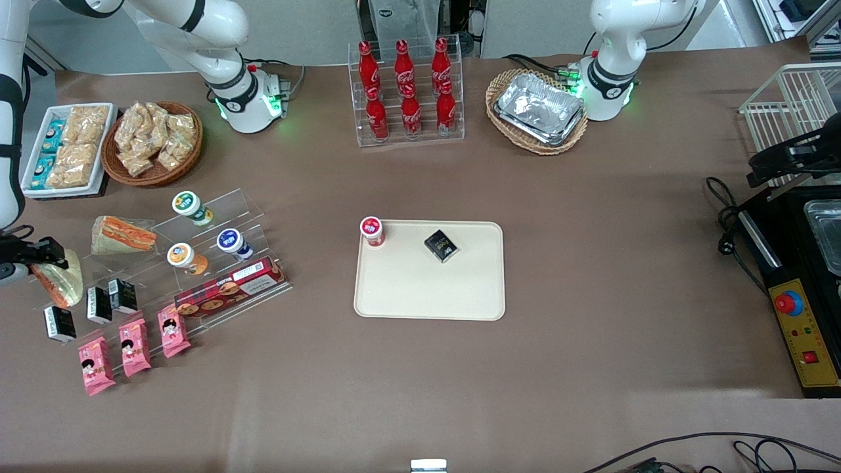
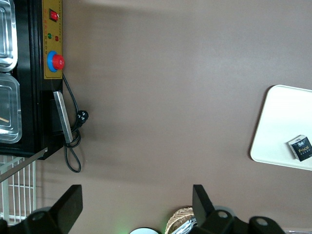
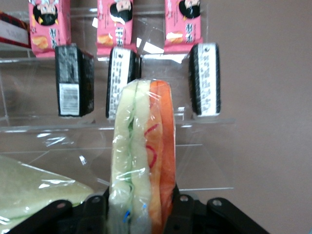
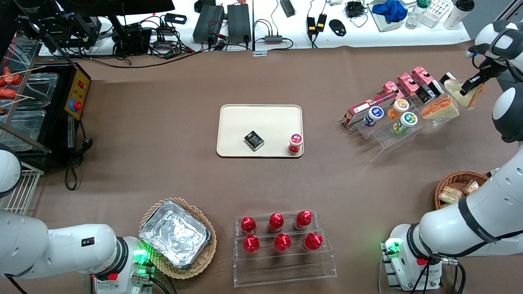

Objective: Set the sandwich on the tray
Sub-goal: 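Lift the sandwich off the rack and carry it toward the cream tray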

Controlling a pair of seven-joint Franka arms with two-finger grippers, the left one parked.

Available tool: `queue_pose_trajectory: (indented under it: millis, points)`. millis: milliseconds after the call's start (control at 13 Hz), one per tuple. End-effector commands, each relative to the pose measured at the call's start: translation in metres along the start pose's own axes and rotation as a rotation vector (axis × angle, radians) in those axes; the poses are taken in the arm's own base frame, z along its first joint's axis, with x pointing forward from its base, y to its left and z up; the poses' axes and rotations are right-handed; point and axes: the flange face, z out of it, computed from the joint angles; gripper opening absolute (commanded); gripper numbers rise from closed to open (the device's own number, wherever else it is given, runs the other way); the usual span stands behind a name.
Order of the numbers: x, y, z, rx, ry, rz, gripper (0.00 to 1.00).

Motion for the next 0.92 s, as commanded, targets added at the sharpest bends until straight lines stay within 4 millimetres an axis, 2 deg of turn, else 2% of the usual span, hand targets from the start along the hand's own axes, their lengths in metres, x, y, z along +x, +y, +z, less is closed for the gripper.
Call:
queue_pose_trajectory:
  millis: [0, 154, 231, 308, 462, 692, 846]
  points:
    - [0.021, -0.012, -0.054, 0.014, 0.052, 0.030, 0.06]
    - [0.040, -0.025, -0.088, 0.003, 0.080, 0.084, 0.06]
    - [0.051, -0.038, -0.101, 0.015, 0.082, 0.166, 0.06]
    - [0.069, -0.058, -0.114, 0.016, 0.075, 0.277, 0.06]
    - [0.098, -0.096, -0.139, 0.006, 0.030, 0.367, 0.06]
    - [0.148, -0.175, -0.170, -0.041, -0.036, 0.594, 0.05]
    - [0.173, -0.223, -0.179, -0.047, -0.050, 0.711, 0.05]
